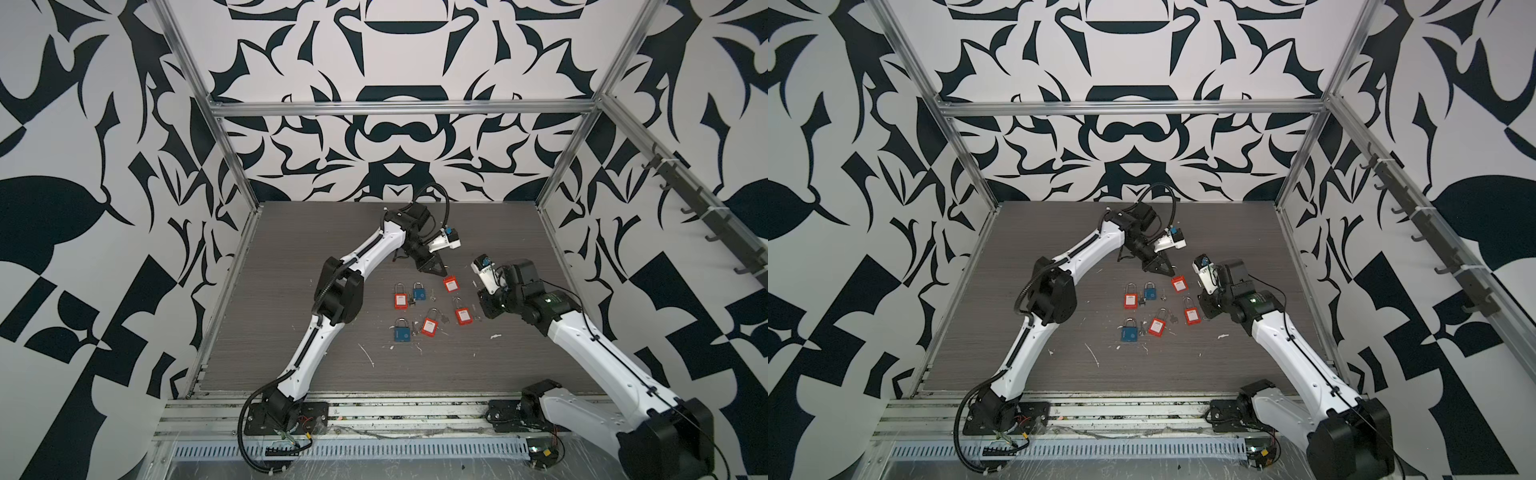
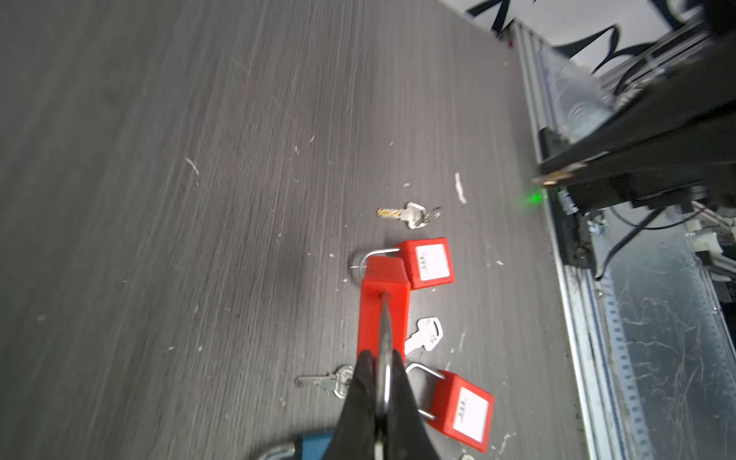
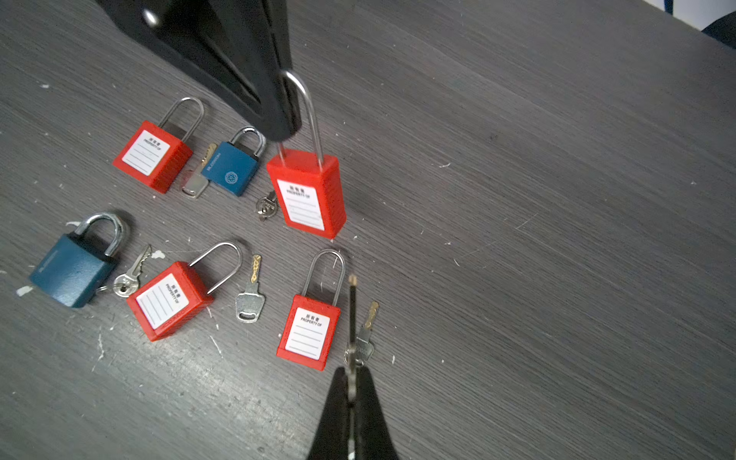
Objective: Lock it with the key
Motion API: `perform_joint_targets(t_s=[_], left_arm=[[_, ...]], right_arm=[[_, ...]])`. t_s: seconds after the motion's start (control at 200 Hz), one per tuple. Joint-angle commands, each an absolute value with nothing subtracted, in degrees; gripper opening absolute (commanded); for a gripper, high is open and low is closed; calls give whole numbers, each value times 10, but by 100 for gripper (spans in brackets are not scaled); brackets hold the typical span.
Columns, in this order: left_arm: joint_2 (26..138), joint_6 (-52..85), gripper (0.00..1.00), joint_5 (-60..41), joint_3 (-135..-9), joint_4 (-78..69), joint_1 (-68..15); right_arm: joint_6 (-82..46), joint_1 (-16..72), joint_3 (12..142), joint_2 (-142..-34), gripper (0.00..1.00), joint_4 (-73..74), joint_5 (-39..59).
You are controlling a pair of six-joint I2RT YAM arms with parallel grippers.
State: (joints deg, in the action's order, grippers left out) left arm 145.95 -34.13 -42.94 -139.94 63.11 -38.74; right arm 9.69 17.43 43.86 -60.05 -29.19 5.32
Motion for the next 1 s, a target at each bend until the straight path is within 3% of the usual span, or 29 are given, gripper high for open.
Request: perform_joint_targets(t_s=[0.0,0.57,0.655,0.76,0.82,0.995], left_arm=[[1479,-348,0,-418,-1436,716,-387],[1522,-340,0,-406,-1437,694,-404],[1525,-338,9,-402,-1439,686,-408],[1531,-336,11,-386,-1438,676,-411],[1533,-331,19,-378,-1437,669,-410],[1525,-307,28,-342,-1415,607,-412]], right_arm=[[70,173,443,-616,0,-257,53],[27,172,451,-771,0,-159,54],[21,171,443,-782,0,-142,57],[18,166,442,-793,0,-134,59],[16,162,442,-799,0,-130,60],[5,146,450,-822,0,-126,83]])
